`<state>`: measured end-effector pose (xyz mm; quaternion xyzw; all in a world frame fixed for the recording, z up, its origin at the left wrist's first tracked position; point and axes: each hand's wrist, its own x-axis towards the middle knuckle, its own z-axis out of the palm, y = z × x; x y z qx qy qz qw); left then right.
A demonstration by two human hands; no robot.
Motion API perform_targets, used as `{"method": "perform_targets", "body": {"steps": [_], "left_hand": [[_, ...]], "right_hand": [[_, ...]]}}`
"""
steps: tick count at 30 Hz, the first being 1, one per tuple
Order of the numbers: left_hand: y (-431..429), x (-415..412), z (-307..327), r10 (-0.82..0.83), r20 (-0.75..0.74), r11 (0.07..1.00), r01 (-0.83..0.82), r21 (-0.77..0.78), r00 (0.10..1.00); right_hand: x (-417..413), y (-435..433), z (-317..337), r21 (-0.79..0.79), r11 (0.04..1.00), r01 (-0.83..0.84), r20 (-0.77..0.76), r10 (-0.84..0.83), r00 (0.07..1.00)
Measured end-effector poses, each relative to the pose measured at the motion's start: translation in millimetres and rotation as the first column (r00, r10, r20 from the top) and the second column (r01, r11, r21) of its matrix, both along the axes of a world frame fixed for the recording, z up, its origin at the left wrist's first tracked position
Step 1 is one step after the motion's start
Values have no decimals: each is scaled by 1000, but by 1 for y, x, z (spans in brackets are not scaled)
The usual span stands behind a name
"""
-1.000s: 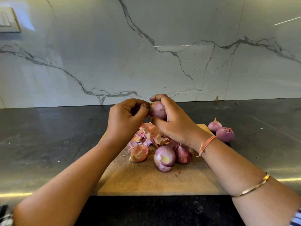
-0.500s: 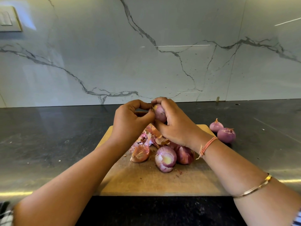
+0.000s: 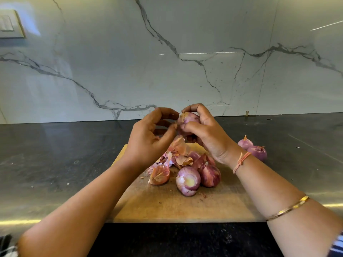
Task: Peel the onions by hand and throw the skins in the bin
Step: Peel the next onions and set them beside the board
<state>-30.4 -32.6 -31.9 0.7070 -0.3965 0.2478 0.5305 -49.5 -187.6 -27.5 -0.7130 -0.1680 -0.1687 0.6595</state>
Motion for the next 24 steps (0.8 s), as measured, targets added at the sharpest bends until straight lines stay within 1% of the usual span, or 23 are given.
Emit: {"method": "perform_targets", "body": {"steps": [3,5,7,11,16,19,24], "left_hand": [[2,5,-3,-13,114,997,5,74,993],[3,10,-4,-12,199,992,-13,126,980],[5,15,-5,-9,269,984,-39,173,963],[7,20,-5,-2,341,975,-74,210,940],[7,22,-4,-29,346,971,-56,233,938],[7,22,-5,-38,326,964,-52,261,945],[8,22,-4,-62,280,950,-29,310,958]], "right_hand": [[-1,-2,3,131,986,-99,-26,103,994],[0,-2,2,193,973,-127,-40,137,990],[2,-1,0,181,978,-107,-63,120,991],[7,2,-3,146,987,-67,-93,81,992],[8,3,-5,81,996,-34,-122,44,992],[10,3,-6,78,996,-37,-149,49,988],[12,2,-8,-3,1000,-24,-106,23,994]]}}
